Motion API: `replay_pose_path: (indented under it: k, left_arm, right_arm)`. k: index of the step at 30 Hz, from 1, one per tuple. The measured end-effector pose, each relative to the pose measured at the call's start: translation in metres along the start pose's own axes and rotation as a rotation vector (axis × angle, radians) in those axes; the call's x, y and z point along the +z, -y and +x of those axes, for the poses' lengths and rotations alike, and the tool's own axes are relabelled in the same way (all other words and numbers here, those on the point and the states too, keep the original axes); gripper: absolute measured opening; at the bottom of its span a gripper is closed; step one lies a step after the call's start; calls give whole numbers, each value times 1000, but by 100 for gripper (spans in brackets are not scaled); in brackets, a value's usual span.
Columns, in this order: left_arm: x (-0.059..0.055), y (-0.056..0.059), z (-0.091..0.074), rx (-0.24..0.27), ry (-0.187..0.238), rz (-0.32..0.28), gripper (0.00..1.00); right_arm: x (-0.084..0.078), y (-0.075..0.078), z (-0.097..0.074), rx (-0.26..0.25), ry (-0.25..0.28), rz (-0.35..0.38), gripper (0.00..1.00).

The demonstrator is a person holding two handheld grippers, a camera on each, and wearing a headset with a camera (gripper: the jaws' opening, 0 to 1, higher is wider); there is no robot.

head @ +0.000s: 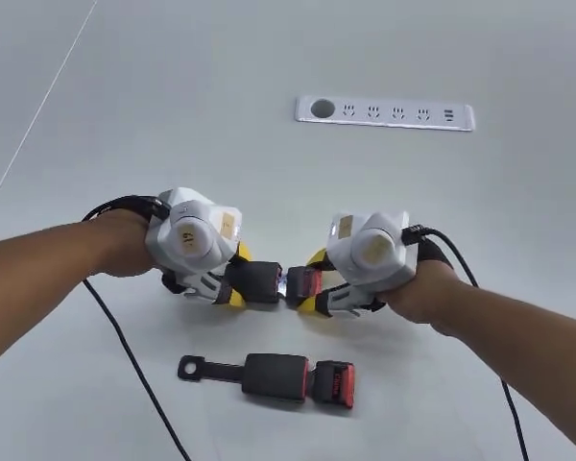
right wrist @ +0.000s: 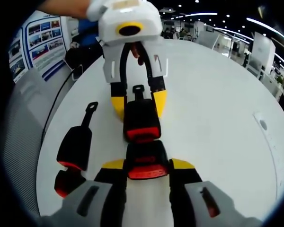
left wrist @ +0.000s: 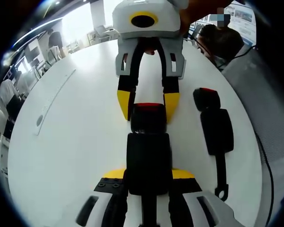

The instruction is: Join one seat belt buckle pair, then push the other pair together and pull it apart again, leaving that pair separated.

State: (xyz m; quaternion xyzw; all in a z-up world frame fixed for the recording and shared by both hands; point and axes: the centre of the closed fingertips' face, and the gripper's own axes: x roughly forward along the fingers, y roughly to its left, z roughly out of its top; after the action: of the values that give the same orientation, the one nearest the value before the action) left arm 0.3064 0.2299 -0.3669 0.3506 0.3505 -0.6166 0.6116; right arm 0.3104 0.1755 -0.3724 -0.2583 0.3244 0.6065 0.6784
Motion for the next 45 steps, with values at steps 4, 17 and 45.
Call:
replay_pose_path:
  k: [4, 17, 45]
  left_arm:
    - [-3, -2, 1, 0, 2, -3, 33]
    - [-9, -5, 4, 0, -7, -3, 33]
    - [-8, -3, 3, -3, -17, -5, 34]
  right_arm:
    - [0, -1, 0, 0, -3, -3, 35]
    - [-5, -1, -4, -8, -27, -2, 34]
    - [-49, 0, -45, -1, -27, 10, 35]
